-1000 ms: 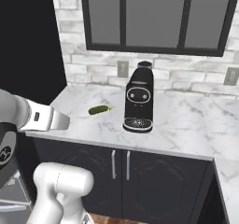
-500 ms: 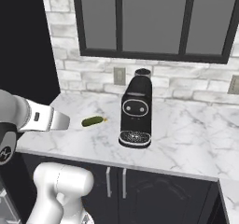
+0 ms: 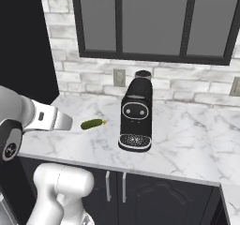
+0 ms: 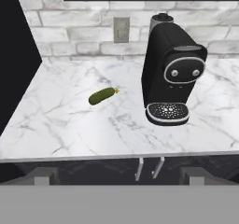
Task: Place the liquor on the top shelf of the fridge to keep it out of children's reach, and place the broccoli and cucumber on lower shelves for easy access.
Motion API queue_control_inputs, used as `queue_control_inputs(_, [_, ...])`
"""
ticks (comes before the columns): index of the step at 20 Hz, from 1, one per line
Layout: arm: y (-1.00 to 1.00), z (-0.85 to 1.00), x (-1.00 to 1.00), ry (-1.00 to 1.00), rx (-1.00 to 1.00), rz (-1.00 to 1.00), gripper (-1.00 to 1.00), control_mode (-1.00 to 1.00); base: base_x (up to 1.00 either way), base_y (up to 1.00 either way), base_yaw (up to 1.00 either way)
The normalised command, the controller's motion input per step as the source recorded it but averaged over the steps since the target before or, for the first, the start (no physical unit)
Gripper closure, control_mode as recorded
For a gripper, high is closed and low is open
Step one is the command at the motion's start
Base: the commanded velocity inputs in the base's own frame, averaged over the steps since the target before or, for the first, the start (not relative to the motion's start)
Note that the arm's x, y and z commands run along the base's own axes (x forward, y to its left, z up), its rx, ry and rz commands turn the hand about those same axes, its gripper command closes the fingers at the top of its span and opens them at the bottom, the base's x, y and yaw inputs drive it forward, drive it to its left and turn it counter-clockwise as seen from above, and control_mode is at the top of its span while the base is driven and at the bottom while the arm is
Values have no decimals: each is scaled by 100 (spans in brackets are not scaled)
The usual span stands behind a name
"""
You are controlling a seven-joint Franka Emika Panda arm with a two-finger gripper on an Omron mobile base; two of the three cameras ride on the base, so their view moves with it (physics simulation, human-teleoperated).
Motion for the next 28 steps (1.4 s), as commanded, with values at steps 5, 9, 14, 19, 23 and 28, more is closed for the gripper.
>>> queue_control_inputs(5, [14, -29, 20, 5, 0, 0, -100, -100, 0, 0, 0])
queue_control_inputs(9, [21, -32, 30, 5, 0, 0, -100, -100, 0, 0, 0])
queue_control_inputs(14, [23, -39, 36, 4, 0, -1, -100, -100, 0, 0, 0])
queue_control_inputs(19, [15, -42, 40, 1, 1, -5, -100, -100, 0, 0, 0])
queue_control_inputs(23, [10, -54, 41, 0, 4, -8, -100, -100, 0, 0, 0])
queue_control_inputs(28, [0, -38, 40, 0, 8, -10, -100, -100, 0, 0, 0])
